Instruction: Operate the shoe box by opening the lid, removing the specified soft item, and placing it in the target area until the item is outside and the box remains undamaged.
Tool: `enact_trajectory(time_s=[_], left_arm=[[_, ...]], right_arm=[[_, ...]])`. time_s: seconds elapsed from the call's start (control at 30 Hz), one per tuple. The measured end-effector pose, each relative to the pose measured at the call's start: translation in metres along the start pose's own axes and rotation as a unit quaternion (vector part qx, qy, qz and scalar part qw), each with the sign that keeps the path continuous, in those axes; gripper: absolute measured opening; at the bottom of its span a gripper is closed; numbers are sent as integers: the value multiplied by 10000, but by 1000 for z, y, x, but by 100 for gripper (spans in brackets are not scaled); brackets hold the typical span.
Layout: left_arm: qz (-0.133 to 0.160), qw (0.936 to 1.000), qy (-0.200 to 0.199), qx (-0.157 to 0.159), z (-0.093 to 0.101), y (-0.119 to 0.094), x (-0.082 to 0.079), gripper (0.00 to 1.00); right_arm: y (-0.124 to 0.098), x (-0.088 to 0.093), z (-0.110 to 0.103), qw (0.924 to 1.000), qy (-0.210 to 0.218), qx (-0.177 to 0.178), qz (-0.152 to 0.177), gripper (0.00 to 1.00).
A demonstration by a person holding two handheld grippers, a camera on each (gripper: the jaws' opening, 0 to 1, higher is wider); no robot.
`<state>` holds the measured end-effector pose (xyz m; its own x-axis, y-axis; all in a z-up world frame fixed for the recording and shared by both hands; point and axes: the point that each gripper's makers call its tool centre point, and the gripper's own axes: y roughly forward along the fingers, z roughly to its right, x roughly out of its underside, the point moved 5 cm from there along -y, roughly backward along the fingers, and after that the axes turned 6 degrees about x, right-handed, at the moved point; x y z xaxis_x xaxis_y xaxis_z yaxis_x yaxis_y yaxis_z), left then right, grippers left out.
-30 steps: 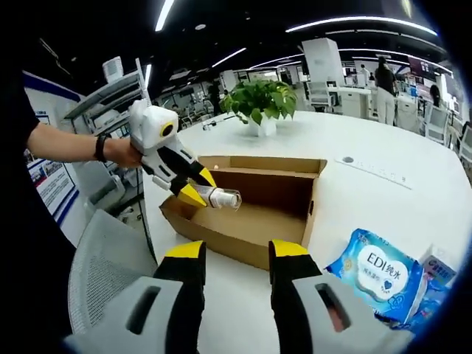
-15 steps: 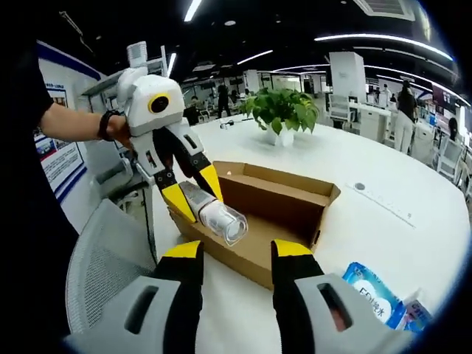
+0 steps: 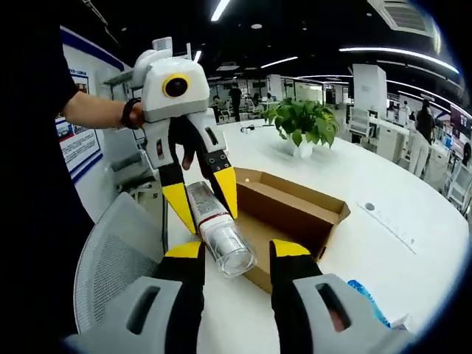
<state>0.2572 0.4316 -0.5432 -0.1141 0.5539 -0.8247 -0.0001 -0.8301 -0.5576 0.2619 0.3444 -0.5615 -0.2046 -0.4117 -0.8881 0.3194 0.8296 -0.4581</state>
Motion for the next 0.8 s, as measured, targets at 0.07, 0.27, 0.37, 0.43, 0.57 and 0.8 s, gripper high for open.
enact_trajectory(time_s=[0.07, 0.27, 0.37, 0.43, 0.57, 0.8], left_arm=[[17, 10000, 24, 63, 2, 1, -2, 20], [29, 9997, 79, 232, 8, 2, -6, 20], [50, 9995, 71, 293, 10, 2, -7, 20], [42, 9994, 77, 337, 11, 2, -6, 20], [-4, 9990, 91, 430, 14, 2, -5, 20], [-175, 9980, 48, 602, 19, 8, 2, 20]], right_arm=[[-2, -2, -3, 9999, -76, -64, 35, 29], [-6, -6, -15, 9993, -243, -280, 91, 25], [-9, -9, -19, 9987, -322, -376, 127, 24], [-11, -12, -22, 9984, -333, -435, 159, 24], [-13, -14, -27, 9975, -370, -586, 111, 22], [-12, -12, -34, 9952, -627, -745, -134, 19]])
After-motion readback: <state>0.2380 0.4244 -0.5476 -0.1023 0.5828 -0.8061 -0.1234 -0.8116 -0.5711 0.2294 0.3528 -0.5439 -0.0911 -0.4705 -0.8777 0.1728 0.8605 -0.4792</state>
